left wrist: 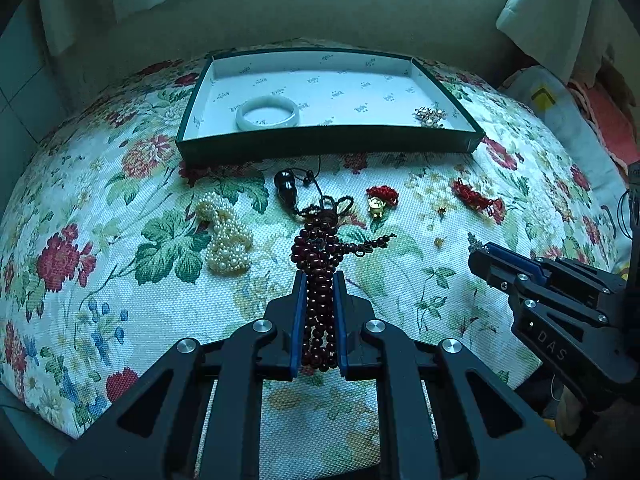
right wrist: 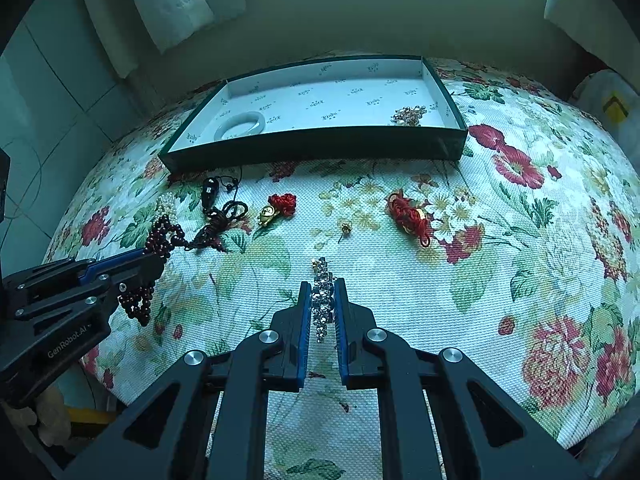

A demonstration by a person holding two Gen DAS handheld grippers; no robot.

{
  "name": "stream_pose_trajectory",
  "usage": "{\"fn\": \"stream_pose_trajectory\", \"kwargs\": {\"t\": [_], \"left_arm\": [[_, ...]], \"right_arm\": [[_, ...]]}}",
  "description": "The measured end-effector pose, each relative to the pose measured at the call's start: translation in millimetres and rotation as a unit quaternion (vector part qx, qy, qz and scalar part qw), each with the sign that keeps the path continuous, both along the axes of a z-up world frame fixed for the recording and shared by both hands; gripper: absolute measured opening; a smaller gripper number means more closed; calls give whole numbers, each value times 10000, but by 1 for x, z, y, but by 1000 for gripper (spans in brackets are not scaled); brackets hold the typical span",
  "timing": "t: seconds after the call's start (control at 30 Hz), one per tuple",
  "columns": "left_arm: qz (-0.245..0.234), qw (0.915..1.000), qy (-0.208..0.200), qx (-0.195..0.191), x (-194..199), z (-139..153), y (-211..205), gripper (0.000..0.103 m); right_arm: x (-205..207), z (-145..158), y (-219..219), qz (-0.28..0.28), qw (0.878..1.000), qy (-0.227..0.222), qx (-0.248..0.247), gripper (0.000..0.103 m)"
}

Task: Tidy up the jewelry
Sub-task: 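Carry the pin and bead necklace into the box and open both tools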

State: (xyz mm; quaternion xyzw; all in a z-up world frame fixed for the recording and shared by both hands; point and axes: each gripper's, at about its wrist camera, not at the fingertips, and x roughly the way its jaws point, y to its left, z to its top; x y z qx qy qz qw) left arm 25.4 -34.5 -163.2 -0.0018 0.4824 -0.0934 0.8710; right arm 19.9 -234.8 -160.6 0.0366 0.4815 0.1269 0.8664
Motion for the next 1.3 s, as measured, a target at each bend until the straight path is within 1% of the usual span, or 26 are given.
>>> {"fn": "stream_pose_trajectory", "kwargs": {"t": [0.13, 0.27, 0.43, 0.57, 0.7, 0.93, 1.03, 1.17, 1.23, 1.3], "left_arm": [[-37, 9998, -201, -57, 12, 17, -3, 13], [-75, 9992, -371, -132, 34, 31, -8, 13], [-125, 9980, -601, -140, 73, 44, -19, 13], [-108, 9974, -697, -132, 109, 45, -28, 13], [-86, 9978, -651, -102, 144, 34, -38, 13], [-44, 9996, -269, 64, 184, -12, -43, 13], [-20, 9998, -167, 133, 191, -25, -42, 13], [-19, 9998, -119, 162, 194, -32, -42, 13], [-42, 9998, -131, 170, 194, -33, -43, 15], [-29, 9997, -152, 201, 194, -34, -44, 21]], "right_arm": [[7, 14, -1, -7, 9999, -142, 54, 11], [24, 31, -1, -10, 9994, -343, 86, 11], [58, 53, 2, -11, 9976, -695, 61, 11], [94, 59, 4, -59, 9965, -829, 126, 11], [130, 49, 6, -87, 9969, -760, 171, 11], [170, 6, 14, -33, 9995, -315, -31, 11], [179, -6, 13, -37, 9998, -196, -90, 11], [184, -15, 12, -18, 9999, -111, -122, 11], [185, -18, 12, -12, 9999, -77, -108, 11], [186, -20, 9, -58, 9999, -46, -88, 11]]}}
